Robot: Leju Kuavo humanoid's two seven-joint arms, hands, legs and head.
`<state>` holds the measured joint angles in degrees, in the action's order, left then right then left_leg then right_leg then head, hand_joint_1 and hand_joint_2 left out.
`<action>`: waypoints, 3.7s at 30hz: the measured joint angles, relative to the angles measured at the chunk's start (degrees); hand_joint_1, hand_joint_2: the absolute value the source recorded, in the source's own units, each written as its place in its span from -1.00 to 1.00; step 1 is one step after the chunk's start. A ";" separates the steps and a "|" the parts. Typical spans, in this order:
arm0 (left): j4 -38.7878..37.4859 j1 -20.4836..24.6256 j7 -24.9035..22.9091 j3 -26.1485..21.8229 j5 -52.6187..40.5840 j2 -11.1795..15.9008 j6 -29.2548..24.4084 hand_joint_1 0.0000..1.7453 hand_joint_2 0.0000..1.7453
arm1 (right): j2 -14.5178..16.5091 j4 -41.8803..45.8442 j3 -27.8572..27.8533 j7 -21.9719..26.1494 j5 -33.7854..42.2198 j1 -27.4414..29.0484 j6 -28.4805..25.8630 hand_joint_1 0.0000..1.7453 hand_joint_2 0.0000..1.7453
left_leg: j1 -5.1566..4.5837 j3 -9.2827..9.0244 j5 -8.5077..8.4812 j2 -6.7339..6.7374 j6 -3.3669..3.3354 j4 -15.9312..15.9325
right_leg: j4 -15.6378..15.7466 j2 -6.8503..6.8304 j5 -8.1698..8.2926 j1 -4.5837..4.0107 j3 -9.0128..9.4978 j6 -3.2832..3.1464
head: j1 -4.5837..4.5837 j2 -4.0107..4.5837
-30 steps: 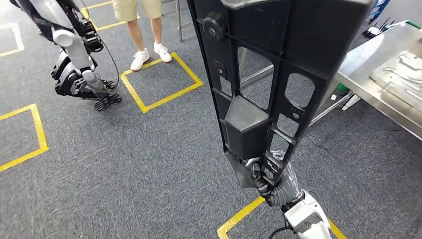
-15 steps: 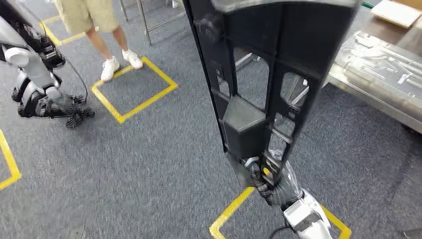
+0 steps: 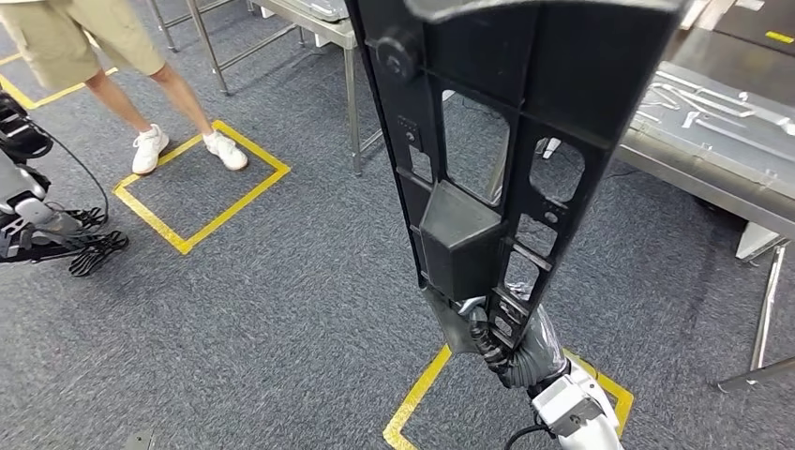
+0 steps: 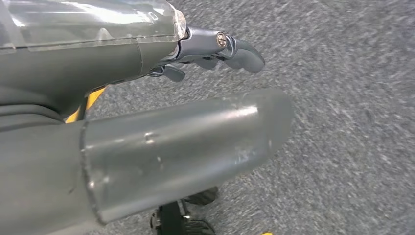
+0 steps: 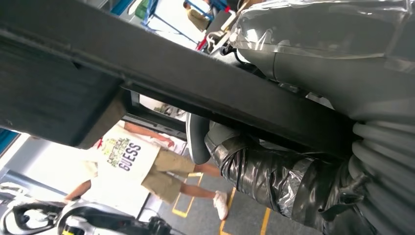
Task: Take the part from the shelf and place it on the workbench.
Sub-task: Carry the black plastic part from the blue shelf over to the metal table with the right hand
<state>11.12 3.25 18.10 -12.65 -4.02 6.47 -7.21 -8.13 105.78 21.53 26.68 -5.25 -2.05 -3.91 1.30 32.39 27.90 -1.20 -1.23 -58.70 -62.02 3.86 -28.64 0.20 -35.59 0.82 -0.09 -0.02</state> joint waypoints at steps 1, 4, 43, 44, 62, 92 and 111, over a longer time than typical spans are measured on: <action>0.00 -0.04 0.01 -0.01 0.00 0.00 0.00 -1.00 -1.00 | 0.00 0.00 -0.01 0.00 0.00 -0.05 0.00 1.00 1.00 | 0.02 -0.10 -0.04 0.64 -0.28 0.15 | -2.84 -1.62 -1.57 0.02 -1.35 0.26 | -0.01 0.00; -0.01 -0.31 0.00 -0.03 0.00 0.00 0.00 -1.00 -1.00 | 0.02 -0.04 0.03 0.00 0.00 -0.03 -0.01 1.00 1.00 | -0.12 -0.18 0.20 2.51 -0.55 0.20 | -12.92 -3.44 -5.43 0.34 -6.73 0.84 | 0.00 0.00; 0.01 -0.12 0.35 -0.20 0.84 -0.03 0.80 -1.00 -1.00 | -0.10 -0.22 0.81 0.99 -0.90 -0.70 2.87 1.00 1.00 | -0.43 -0.49 0.30 3.00 1.24 0.37 | 2.63 -3.89 1.68 -0.15 1.03 -0.61 | 0.02 0.00; 0.01 -0.06 0.56 -0.42 1.45 -0.16 1.37 -1.00 -1.00 | -0.49 -0.03 1.55 1.42 -1.57 -1.23 4.89 1.00 1.00 | -0.37 -0.57 0.48 3.15 1.58 0.35 | 2.92 -3.60 1.80 -0.03 1.16 -0.94 | 0.02 0.00; 0.01 -0.11 1.15 -4.18 3.88 -1.87 5.57 -1.00 -1.00 | -3.15 2.01 10.32 -0.28 -0.47 -5.40 7.02 1.00 1.00 | 0.15 0.70 -0.79 1.21 -0.24 0.16 | -2.10 -0.83 -1.54 -0.31 -0.66 -0.12 | 0.01 0.00; 0.03 0.05 2.72 -4.95 2.11 -2.32 5.70 -1.00 -1.00 | -2.86 5.57 13.39 -0.38 1.05 -5.21 3.10 1.00 1.00 | 0.10 0.16 -0.90 0.39 -0.09 0.70 | 0.09 -0.13 0.27 -0.13 -0.11 0.20 | 0.01 0.00; 0.01 -0.73 1.58 -5.62 2.11 -2.67 7.73 -1.00 -1.00 | -3.01 5.22 13.50 -0.71 0.92 -4.62 2.75 1.00 1.00 | 0.02 5.95 8.02 1.67 2.68 -14.37 | 3.82 -3.73 2.45 0.20 1.72 -2.19 | 0.02 0.00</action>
<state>11.13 2.52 19.68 -18.27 -1.91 3.80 0.52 -11.14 111.00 35.03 25.97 -4.32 -6.67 -1.16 1.32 38.33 35.92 0.47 1.46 -73.07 -58.20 0.13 -26.19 0.40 -33.87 -1.36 -0.07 -0.02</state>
